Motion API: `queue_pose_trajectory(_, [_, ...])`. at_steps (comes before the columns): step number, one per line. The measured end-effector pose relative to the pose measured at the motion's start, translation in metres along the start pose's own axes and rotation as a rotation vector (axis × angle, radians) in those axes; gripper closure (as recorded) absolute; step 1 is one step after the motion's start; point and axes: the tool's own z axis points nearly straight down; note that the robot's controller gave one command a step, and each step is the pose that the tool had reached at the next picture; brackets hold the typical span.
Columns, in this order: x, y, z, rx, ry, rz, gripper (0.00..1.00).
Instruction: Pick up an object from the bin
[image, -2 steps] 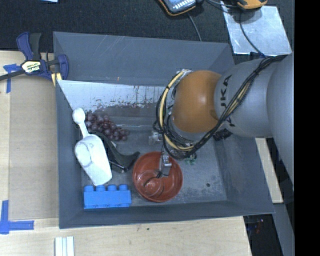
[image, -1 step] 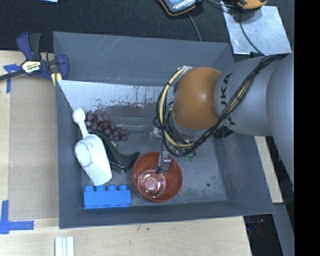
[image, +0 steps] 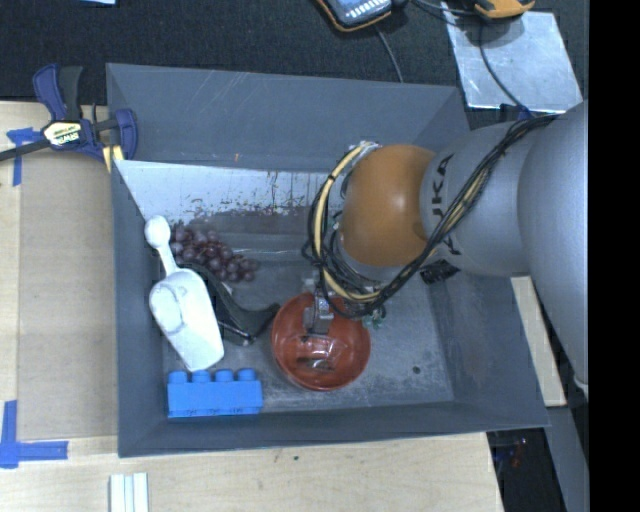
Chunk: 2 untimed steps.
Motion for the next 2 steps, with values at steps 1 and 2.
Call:
queue_pose_trajectory(1, [0.000, 0.000, 0.000, 0.000, 0.000, 0.000, 1.00])
queue_pose_trajectory(2, [-0.014, 0.001, -0.100, -0.001, -0.011, 0.016, 1.00])
